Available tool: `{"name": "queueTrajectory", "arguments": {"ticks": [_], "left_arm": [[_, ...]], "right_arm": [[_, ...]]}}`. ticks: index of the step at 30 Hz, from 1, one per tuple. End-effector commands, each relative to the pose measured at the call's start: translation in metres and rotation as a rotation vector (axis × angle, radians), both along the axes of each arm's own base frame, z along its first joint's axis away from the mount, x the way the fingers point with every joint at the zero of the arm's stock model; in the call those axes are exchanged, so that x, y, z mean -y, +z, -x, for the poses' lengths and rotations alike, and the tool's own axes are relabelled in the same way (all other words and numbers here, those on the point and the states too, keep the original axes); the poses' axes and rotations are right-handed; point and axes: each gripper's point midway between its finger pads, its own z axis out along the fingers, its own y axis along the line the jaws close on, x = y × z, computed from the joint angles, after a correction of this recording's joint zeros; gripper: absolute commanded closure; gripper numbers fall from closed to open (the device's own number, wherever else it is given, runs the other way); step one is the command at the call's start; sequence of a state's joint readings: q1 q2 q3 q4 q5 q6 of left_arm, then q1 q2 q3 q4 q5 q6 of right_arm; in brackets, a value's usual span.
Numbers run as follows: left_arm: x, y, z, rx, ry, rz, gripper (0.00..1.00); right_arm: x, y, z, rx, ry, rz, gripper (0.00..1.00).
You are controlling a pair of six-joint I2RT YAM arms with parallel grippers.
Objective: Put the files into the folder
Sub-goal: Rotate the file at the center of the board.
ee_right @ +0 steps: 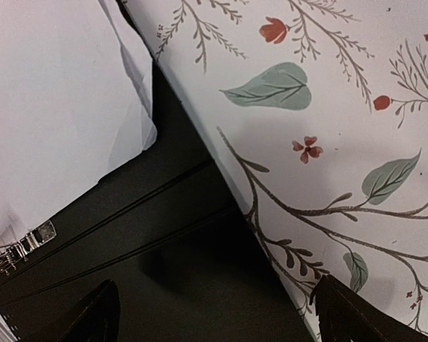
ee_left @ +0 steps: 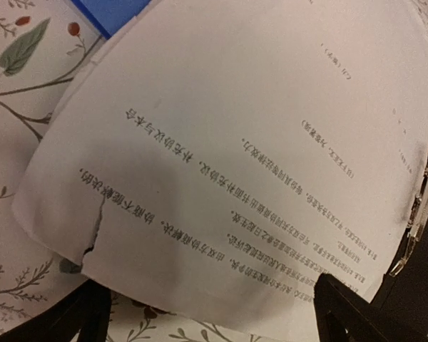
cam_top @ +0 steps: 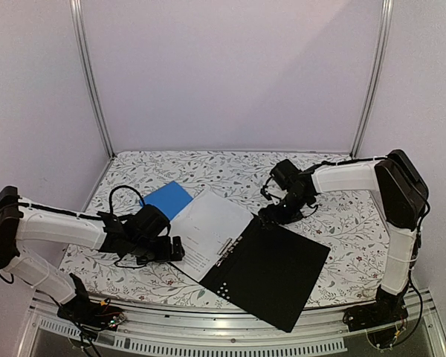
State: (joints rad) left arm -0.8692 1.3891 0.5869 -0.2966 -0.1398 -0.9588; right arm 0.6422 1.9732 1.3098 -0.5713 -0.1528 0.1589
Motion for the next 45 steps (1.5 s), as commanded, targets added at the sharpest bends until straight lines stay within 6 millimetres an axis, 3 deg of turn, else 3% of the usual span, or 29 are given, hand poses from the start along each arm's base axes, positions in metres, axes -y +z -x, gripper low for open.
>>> {"name": "queueTrajectory", "arguments": {"ticks": [1, 8, 19, 27, 31, 39, 45], "left_arm": [[0.007, -0.017, 0.005, -0.064, -0.016, 0.023, 0.0], [0.025, -0.014, -0.017, -0.041, -0.061, 0.004, 0.01], [0.051, -0.009, -0.074, -0.019, -0.094, 0.031, 0.0], [0.071, -0.006, -0.11, -0.027, -0.135, 0.044, 0.0], [0.079, -0.004, -0.126, -0.016, -0.152, 0.039, 0.0], [0.07, -0.004, -0.138, -0.018, -0.159, 0.018, 0.0], [0.049, 0.01, -0.148, 0.019, -0.157, -0.037, 0.0]], "right_arm": [[0.017, -0.012, 0.021, -0.086, -0.027, 0.022, 0.05], [0.03, -0.025, 0.046, -0.146, -0.033, 0.026, 0.07], [0.061, -0.022, 0.079, -0.16, -0.124, 0.051, 0.08], [0.064, -0.031, 0.107, -0.211, -0.21, -0.046, 0.12], [0.055, -0.026, 0.118, -0.199, -0.231, -0.091, 0.13], [0.024, -0.01, 0.145, -0.145, -0.228, -0.131, 0.15], [0.028, 0.002, 0.141, -0.081, -0.26, -0.102, 0.15]]}}
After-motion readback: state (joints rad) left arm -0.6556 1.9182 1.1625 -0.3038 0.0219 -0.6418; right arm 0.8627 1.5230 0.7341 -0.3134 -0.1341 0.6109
